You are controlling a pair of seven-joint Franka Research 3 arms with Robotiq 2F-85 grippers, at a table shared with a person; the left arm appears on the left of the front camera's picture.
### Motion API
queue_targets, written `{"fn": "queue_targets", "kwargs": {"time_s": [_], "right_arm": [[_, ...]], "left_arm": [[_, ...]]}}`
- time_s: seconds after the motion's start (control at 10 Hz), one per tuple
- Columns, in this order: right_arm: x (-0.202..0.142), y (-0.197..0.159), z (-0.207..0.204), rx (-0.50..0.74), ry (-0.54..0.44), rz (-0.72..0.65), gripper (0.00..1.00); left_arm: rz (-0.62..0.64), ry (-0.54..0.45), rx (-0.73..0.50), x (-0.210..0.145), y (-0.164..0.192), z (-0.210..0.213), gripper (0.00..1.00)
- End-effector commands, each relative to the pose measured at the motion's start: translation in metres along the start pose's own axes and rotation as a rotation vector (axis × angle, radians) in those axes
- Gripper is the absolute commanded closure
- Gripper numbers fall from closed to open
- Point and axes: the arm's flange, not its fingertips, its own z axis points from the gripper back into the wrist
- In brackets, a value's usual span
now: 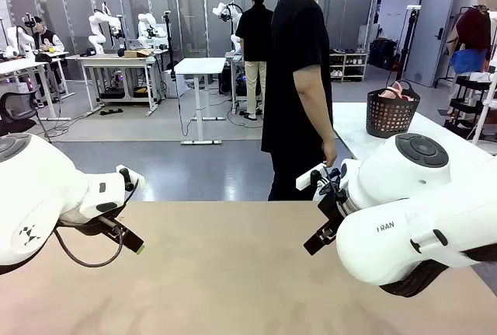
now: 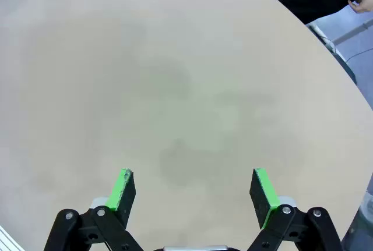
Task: Fold the towel.
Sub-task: Grab the top end of the 100 cm Hotel Towel extended by the human.
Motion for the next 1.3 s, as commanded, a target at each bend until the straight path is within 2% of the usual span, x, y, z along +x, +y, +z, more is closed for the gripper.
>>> {"fn": "queue_targets", "kwargs": {"time_s": [0.0,0.9,1.0,1.1,1.2], "right_arm": [[0.0,0.0,0.0,0.0,0.0,0.0,0.0],[0.0,0.0,0.0,0.0,0.0,0.002,0.0],[0.017,-0.004,0.028,0.018,-0.02,0.01,0.0],[0.035,-0.013,0.06,0.081,-0.045,-0.041,0.0],[0.047,-0.027,0.086,0.129,-0.055,-0.087,0.0]], "left_arm": [[0.0,0.0,0.0,0.0,0.0,0.0,0.0],[-0.001,0.0,0.0,0.0,0.0,0.0,0.0],[-0.067,-0.03,-0.019,0.017,-0.001,0.025,0.0],[-0.037,-0.031,-0.069,0.033,0.006,0.052,0.0],[0.035,-0.033,-0.184,0.047,0.02,0.08,0.0]]}}
